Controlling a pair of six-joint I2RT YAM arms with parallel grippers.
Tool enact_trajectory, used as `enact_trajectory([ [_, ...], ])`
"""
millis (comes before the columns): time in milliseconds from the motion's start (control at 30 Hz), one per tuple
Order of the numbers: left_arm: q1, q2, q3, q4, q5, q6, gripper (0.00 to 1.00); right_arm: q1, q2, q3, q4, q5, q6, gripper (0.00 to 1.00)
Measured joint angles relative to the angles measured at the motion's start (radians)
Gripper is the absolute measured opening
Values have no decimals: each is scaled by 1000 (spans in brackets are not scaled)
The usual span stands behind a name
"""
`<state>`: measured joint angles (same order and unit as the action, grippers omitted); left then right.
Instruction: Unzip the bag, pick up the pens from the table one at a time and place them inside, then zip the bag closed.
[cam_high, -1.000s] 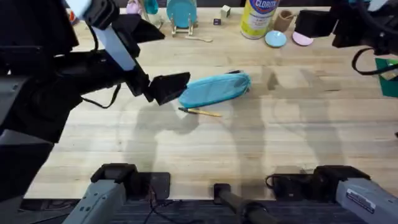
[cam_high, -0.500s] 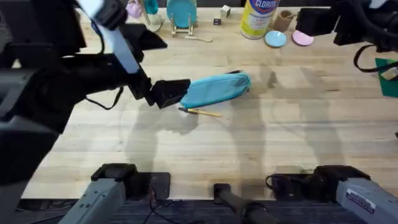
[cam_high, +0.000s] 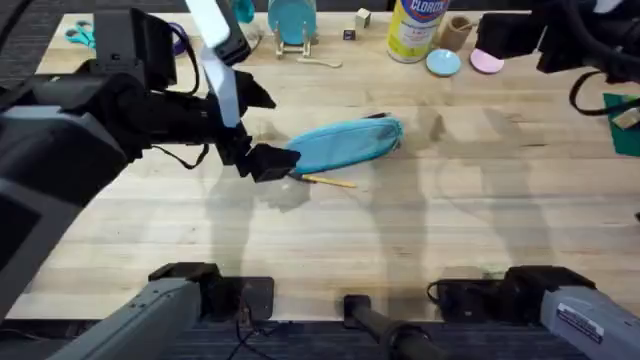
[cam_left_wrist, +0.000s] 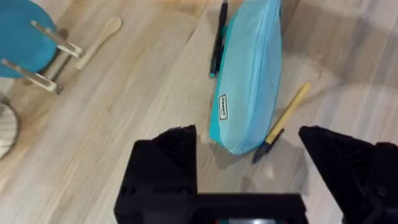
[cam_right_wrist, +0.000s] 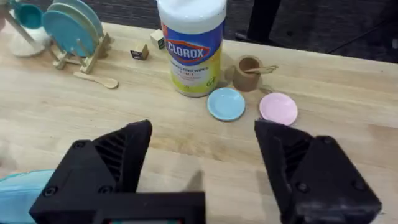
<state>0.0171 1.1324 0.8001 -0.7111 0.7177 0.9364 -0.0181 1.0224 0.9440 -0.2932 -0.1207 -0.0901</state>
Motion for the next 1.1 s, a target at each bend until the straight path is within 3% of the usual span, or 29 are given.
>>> enact_trajectory([
  [300, 1, 103, 0, -3, 69, 77, 993, 0, 0, 0, 1, 0, -8, 995],
  [833, 1, 266, 0, 53, 106, 86, 993, 0, 0, 0, 38, 0, -9, 996],
  [1100, 1, 281, 0, 74, 142, 87, 993, 0, 0, 1, 38, 0, -8, 996],
])
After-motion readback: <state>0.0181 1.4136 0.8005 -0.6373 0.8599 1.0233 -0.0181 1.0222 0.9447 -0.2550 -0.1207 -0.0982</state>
